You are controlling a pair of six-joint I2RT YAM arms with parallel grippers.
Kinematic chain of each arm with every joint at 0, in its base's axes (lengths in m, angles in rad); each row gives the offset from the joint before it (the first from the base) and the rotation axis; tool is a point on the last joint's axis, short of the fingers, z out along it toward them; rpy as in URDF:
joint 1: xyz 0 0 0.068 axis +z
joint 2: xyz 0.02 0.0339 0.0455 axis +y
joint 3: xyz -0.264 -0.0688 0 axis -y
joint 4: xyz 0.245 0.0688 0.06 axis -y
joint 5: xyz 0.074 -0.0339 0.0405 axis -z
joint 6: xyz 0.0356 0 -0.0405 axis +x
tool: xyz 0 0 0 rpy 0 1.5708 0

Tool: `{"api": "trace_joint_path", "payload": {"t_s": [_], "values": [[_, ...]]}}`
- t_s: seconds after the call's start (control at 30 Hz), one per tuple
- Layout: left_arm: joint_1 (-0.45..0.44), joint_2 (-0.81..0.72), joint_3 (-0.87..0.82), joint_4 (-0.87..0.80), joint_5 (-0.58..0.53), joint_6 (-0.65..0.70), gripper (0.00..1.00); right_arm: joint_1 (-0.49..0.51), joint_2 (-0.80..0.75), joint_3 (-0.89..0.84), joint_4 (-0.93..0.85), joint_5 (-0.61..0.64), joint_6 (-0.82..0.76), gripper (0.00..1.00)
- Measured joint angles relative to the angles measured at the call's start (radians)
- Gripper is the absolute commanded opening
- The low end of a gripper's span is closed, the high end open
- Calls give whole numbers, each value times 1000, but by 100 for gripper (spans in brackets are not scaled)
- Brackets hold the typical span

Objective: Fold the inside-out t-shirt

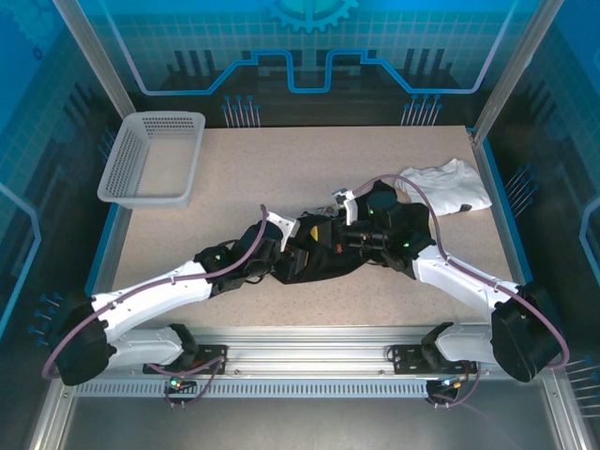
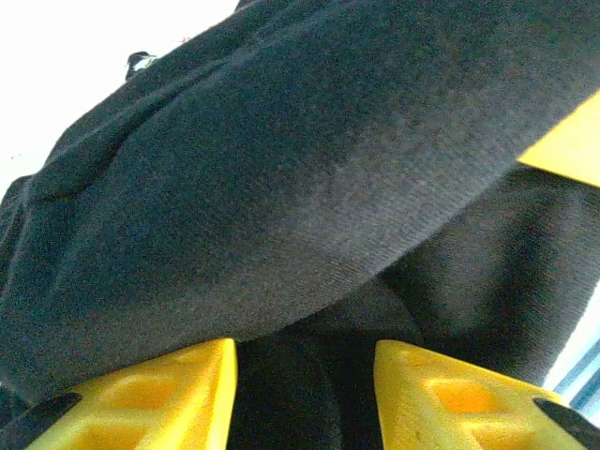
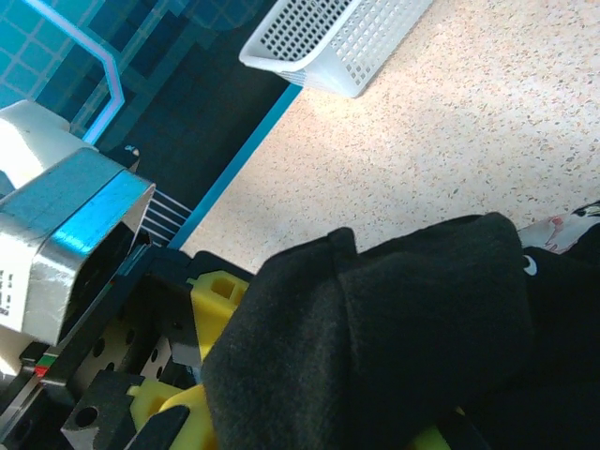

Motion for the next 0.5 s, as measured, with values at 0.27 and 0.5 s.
{"api": "trace_joint_path", "payload": {"t_s": [0.27,0.5], "values": [[14,48,23,-11,-50,-32,30,-2,0,0,0,11,0,0],[43,62,22,6,-21,-17,0,-7,-21,0,-9,27,-2,0]]}}
